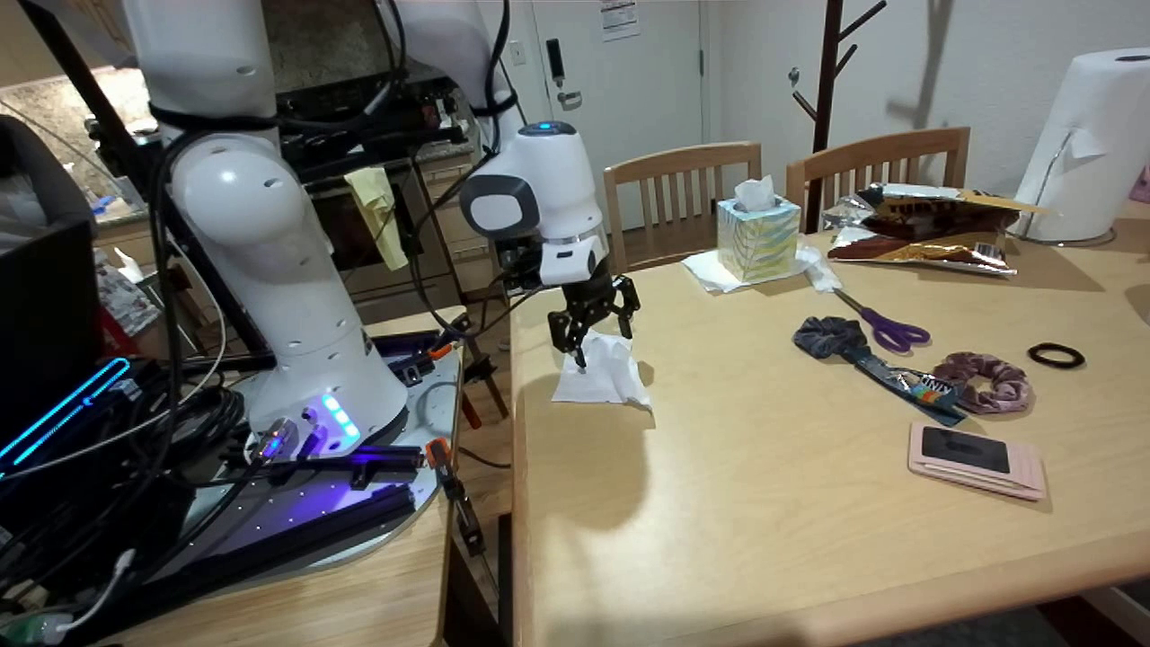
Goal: Take a tissue out of the box and use it to wipe the table
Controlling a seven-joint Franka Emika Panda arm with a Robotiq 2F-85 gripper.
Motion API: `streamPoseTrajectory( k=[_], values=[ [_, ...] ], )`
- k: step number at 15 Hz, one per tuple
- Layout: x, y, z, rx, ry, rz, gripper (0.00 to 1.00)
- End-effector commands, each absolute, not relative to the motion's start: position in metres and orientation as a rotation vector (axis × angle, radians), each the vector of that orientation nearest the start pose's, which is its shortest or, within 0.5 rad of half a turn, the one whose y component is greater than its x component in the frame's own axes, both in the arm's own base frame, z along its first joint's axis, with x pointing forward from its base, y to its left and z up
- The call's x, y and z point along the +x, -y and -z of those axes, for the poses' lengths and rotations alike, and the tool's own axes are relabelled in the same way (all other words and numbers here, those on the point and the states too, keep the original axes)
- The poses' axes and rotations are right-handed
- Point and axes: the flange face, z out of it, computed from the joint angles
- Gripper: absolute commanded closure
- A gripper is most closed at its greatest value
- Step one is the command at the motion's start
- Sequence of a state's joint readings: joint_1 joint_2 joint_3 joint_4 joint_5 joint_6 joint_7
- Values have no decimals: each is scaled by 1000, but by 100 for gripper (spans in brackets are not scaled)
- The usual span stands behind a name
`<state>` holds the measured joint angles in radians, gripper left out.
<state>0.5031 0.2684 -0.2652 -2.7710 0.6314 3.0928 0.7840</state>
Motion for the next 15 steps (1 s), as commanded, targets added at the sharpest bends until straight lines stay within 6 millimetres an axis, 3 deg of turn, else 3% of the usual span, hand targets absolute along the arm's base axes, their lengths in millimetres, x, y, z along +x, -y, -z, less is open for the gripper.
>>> streamPoseTrajectory(
  k=[1, 9, 15],
  values=[
    [368, -37, -163, -2602, -1647, 125, 0],
    [376, -69, -204, -2571, -1463, 134, 0],
    [373, -94, -225, -2648, -1215, -12, 0]
  ],
)
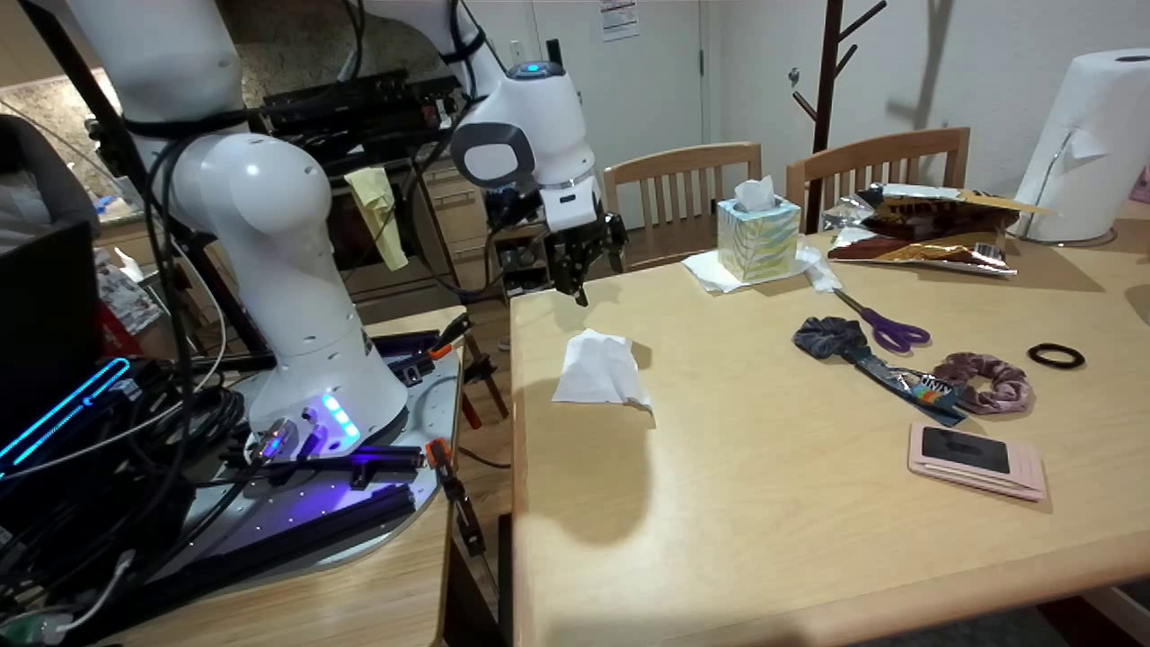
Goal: Take a tissue out of the box and use it to wipe the table
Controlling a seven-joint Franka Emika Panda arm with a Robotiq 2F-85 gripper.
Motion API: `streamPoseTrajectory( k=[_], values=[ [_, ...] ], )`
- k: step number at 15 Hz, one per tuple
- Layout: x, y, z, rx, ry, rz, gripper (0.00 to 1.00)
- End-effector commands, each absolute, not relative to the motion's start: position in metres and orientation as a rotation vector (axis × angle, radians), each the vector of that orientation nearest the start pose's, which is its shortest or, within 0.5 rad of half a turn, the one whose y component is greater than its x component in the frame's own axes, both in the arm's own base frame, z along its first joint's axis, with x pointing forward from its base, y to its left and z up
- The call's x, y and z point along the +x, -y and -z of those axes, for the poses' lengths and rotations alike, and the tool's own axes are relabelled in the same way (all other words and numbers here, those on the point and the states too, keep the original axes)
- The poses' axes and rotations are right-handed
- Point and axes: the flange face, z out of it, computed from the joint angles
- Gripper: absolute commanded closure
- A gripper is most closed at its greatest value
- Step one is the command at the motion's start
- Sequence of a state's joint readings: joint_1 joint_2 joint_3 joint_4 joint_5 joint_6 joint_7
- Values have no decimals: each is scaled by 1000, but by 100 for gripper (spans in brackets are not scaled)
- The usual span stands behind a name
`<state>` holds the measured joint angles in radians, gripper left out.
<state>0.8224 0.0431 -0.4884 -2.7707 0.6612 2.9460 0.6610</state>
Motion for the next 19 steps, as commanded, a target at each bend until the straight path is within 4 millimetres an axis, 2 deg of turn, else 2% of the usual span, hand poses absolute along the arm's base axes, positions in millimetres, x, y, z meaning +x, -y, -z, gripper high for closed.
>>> streamPoseTrajectory(
  k=[1, 6, 8, 10, 11, 14, 19],
  values=[
    [373, -98, -230, -2680, -1143, -25, 0],
    [369, -112, -263, -2894, -744, -23, 0],
    [362, -111, -283, -2978, -577, -39, 0],
    [354, -110, -301, -3023, -481, -78, 0],
    [365, -115, -279, -2993, -574, -80, 0],
    [359, -114, -301, -3004, -528, -74, 0],
    [357, -113, -301, -3004, -520, -75, 0]
  ],
)
